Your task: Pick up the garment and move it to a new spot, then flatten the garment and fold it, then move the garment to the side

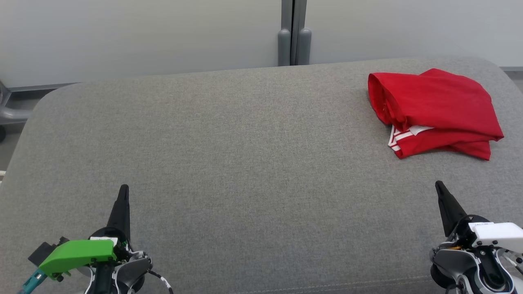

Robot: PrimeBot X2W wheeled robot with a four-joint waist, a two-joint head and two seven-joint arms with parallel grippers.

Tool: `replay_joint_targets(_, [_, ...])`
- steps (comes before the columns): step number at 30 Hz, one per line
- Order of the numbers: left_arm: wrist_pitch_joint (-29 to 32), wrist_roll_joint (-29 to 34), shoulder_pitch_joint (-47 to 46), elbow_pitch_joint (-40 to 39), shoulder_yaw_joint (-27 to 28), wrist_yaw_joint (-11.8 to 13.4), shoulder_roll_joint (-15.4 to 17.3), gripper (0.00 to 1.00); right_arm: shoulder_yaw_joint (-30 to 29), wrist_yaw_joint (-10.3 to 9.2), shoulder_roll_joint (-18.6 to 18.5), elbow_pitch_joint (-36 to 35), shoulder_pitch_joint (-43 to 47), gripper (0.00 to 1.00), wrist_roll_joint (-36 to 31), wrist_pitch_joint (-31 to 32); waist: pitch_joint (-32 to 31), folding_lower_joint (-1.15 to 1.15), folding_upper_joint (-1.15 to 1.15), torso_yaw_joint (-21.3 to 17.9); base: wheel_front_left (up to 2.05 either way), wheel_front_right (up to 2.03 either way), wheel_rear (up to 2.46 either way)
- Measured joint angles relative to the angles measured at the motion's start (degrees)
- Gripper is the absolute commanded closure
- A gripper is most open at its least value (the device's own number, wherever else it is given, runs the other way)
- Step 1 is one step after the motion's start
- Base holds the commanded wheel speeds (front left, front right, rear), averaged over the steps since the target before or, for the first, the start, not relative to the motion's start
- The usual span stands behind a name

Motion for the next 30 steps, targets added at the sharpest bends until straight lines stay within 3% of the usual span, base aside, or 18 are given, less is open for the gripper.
replay_joint_targets(30, [0.0,0.0,0.0,0.0,0.0,0.0,0.0,1.0,0.0,0.0,0.0,0.0,0.0,1.0,0.0,0.0,0.0,0.0,0.0,0.0,0.0,0.0,0.0])
